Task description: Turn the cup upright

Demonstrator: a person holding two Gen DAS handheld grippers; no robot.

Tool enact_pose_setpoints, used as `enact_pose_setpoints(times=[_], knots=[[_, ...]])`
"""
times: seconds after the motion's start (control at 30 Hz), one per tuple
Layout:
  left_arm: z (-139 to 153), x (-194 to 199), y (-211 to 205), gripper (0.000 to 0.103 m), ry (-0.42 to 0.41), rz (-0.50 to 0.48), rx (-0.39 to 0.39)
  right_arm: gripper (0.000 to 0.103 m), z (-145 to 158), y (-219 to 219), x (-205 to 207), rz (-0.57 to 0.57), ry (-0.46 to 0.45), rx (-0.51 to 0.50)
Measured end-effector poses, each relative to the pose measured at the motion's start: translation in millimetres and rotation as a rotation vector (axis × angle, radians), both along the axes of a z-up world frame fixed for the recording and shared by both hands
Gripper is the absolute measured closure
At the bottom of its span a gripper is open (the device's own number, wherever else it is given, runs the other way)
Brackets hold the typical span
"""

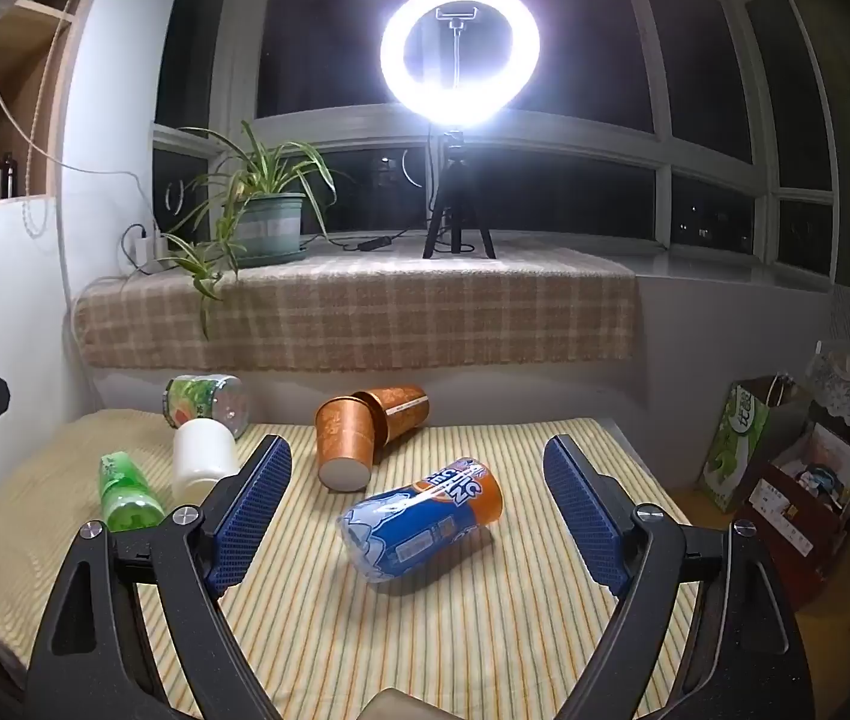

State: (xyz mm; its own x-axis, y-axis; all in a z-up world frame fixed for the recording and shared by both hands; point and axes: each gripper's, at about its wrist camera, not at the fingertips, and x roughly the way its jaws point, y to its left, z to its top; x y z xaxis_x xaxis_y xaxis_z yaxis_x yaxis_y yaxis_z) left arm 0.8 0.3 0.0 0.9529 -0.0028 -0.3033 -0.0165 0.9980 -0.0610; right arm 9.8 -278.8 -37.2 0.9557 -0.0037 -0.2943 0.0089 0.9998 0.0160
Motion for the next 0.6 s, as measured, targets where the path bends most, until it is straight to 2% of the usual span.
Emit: enact_pose_setpoints(times=[0.6], knots=[[0.3,0.7,-0.6,0.0,-0.012,0.006,-0.001,0.017,1.0,1.6,0.2,0.002,-0.009,0.001]])
